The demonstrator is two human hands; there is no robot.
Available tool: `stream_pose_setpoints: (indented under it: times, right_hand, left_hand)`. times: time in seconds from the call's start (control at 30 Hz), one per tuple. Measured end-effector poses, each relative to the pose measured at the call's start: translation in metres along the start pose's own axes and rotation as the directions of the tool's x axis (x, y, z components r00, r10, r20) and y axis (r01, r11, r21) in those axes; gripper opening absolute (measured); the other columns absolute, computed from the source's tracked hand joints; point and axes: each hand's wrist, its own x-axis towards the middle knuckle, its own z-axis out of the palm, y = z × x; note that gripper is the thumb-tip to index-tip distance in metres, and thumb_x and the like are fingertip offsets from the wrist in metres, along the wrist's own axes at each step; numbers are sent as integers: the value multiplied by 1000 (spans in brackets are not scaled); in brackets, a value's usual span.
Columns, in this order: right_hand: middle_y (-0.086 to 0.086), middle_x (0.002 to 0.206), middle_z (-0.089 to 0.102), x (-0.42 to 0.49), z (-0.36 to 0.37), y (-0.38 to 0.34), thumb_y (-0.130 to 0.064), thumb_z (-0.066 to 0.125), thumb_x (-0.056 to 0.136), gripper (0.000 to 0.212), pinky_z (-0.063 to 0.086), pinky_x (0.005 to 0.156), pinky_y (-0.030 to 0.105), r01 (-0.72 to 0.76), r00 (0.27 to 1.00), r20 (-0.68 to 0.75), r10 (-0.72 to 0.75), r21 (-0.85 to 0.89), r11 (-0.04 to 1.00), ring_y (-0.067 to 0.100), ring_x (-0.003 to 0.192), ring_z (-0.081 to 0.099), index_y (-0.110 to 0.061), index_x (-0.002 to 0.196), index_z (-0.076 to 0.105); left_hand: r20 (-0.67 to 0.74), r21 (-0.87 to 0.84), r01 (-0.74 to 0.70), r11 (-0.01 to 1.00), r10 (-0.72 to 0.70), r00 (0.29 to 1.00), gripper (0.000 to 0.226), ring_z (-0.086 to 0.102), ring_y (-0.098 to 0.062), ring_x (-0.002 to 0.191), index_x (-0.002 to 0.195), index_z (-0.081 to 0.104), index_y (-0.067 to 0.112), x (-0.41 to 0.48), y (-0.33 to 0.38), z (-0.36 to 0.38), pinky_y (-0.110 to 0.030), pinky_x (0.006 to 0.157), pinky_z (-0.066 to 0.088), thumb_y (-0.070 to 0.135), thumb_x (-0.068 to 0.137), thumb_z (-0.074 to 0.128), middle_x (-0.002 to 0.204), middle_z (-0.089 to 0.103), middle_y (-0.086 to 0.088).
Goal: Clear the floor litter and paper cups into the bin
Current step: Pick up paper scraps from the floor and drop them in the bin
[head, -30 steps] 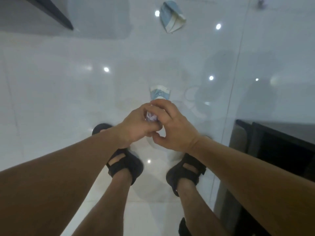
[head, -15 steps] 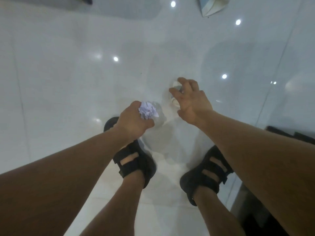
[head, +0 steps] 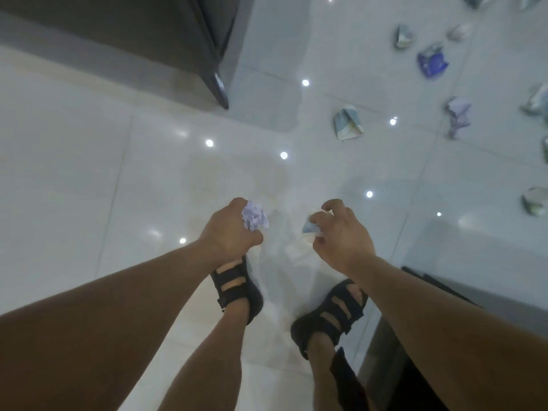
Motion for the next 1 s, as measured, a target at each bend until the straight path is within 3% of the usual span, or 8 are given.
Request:
stream_pose_setpoints:
  times: [0.17, 0.3, 0.47, 0.67, 0.8, 1.0]
  right_hand:
    - [0, 135, 37, -60, -107, -59, -27, 60, 86, 40, 51, 87, 33, 132, 991, 47, -127, -138, 982, 22, 109, 49, -24, 126, 57]
    - [1, 138, 37, -114, -189, -121, -34, 62, 88, 42, 48, 87, 31, 223, 975, 39, -219, -159, 962, 22, 111, 51, -26, 128, 55]
    - [3, 137, 39, -185, -258, -199, -39, 63, 89, 40, 44, 77, 28, 384, 921, 18, -389, -205, 900, 24, 111, 52, -25, 126, 57]
    - [3, 138, 38, -269, -294, -255, -40, 61, 89, 42, 45, 85, 32, 512, 853, 51, -519, -270, 815, 28, 115, 51, -24, 127, 57]
    - [2, 136, 41, -318, -294, -285, -39, 61, 89, 41, 45, 83, 31, 642, 759, 140, -636, -325, 694, 26, 111, 53, -24, 127, 59]
    - [-4, 130, 40, -380, -276, -357, -38, 55, 89, 35, 37, 75, 25, 756, 636, 263, -726, -402, 517, 19, 107, 52, -27, 122, 59]
  left_hand:
    - [-5, 30, -50, 998, 51, 999, 38, 60, -23, 89, 111, 52, 12, -94, 45, -72, -33, 81, 50, 16, 77, 68, 101, 62, -6]
    - [-112, -7, -36, 999, 35, 993, 38, 59, -22, 85, 110, 51, 10, -188, 74, -128, -28, 71, 47, 15, 77, 69, 96, 61, -7]
    - [-270, -97, -8, 995, -19, 963, 40, 57, -22, 91, 116, 50, 8, -305, 88, -163, -24, 72, 42, 13, 80, 66, 104, 60, -8]
    - [-447, -293, -16, 956, -122, 886, 34, 55, -13, 82, 108, 52, 16, -439, 74, -140, -18, 62, 38, 12, 78, 68, 87, 55, 10]
    - [-483, -354, 16, 935, -198, 853, 38, 56, -16, 86, 112, 52, 15, -512, 49, -100, -22, 69, 42, 15, 76, 66, 99, 60, 1]
    - [-563, -572, 19, 820, -409, 719, 44, 61, -20, 96, 117, 52, 15, -620, -20, -68, -31, 83, 50, 16, 76, 68, 110, 62, 0]
